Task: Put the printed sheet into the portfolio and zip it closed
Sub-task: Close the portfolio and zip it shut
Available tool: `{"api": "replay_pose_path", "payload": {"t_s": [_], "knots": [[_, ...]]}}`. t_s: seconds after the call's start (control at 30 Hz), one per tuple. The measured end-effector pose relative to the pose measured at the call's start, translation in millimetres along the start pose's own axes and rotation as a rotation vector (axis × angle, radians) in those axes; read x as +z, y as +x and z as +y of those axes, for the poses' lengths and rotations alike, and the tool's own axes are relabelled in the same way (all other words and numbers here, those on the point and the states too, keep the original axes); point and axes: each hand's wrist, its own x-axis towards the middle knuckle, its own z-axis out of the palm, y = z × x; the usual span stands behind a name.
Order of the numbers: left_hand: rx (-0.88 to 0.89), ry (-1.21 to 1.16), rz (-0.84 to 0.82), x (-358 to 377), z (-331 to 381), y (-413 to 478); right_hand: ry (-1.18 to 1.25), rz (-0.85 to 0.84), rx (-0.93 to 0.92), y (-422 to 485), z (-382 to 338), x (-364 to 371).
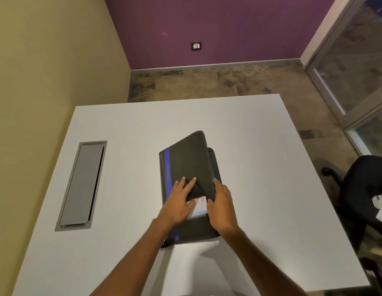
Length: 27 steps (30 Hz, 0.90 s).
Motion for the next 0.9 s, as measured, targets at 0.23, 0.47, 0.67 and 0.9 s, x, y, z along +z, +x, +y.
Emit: {"api": "replay_pose_path", "payload": {"t_s": [0.23,0.47,0.67,0.9], "knots": [[-0.109,0.286,-0.100,67.5,-3.3,33.4,-0.096,-0.049,0.172,38.2,55.4,6.0],[-0.193,0.421,-0.099,100.6,-1.3,49.9,-0.466,-0.222,0.099,42.6,75.2,20.7],[-0.137,0.348,0.038,92.2,-27.5,13.6,-0.558,-0.233,0.057,32.7,78.6,24.8],[-0.243,0.103,0.253,75.8,-75.5,-74.5,-0.330,0.006,-0.089,-26.1,67.8,49.2]]}}
